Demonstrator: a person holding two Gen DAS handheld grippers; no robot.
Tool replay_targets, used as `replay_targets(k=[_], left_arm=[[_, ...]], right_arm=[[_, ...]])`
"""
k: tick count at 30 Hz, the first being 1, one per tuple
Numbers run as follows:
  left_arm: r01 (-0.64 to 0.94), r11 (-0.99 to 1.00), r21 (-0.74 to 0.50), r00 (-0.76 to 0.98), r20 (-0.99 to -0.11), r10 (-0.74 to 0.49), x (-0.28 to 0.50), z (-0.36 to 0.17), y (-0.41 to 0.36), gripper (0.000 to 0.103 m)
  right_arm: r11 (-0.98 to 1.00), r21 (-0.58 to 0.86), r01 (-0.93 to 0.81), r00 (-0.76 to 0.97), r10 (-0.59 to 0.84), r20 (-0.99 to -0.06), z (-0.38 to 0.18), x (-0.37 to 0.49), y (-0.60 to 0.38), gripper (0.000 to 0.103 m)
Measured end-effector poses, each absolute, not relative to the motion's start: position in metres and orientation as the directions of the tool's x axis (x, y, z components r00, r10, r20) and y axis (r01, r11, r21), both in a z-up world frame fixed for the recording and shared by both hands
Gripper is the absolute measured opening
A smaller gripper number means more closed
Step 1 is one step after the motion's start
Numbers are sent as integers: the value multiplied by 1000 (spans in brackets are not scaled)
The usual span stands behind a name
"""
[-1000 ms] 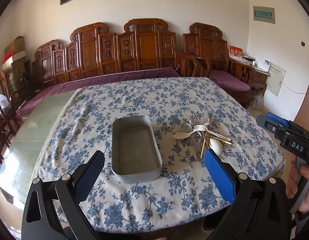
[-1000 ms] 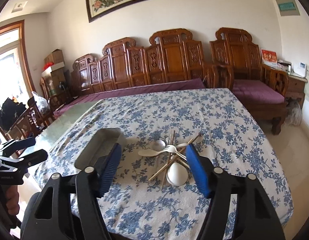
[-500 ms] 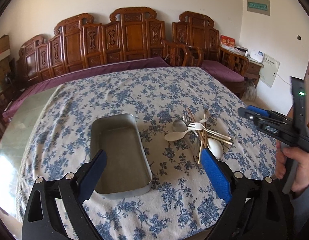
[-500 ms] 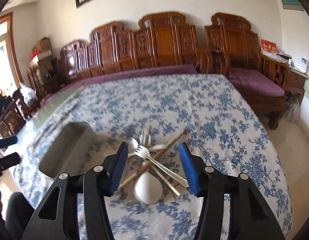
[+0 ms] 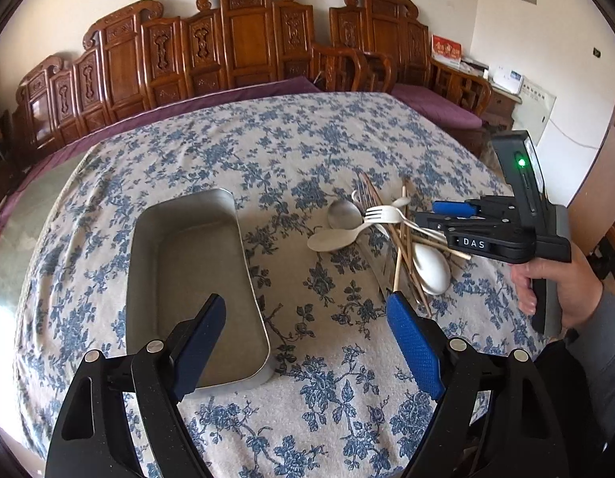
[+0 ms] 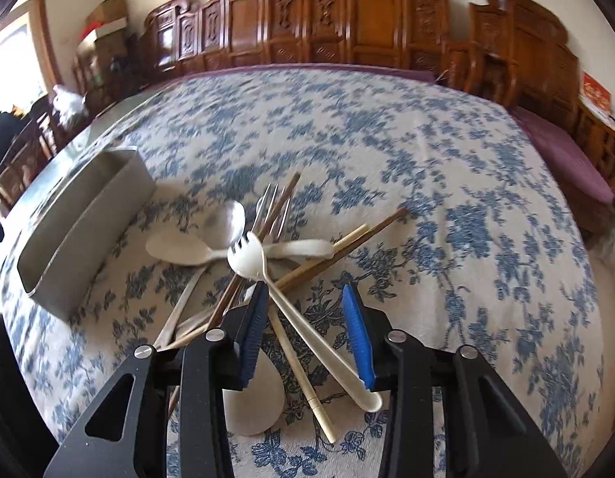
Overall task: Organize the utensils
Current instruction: 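Lower the right gripper onto the white plastic fork in the pile and close, then lift the white fork with the right gripper while the left gripper grasps a white plastic spoon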
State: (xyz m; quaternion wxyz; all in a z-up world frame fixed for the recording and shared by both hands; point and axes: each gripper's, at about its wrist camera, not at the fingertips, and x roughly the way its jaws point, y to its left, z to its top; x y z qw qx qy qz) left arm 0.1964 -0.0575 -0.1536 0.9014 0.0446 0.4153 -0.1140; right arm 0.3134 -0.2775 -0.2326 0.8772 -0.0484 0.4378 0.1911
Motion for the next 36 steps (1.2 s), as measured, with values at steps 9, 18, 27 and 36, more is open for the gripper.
replay_targets(k=[9,18,27,36], left_arm=[[236,972,-11,611,-776,-158,210,-163,-66,80],[244,970,15,602,-786,-140,219,-173,-80,80],[254,967,23,597,-791,-138,233,-180,-92,80],[293,955,43,578,-804,-142,266,-188,-107,72]], right_arm=[[893,118,-434,494,345,-798,-247,312,-279,22],[867,160,-472,466,399,-790,-243,312,-277,9],[864,236,-444,514,461,-723,-220,314,-298,4],[884,267,-385,553,452,-700,-215,322,-321,4]])
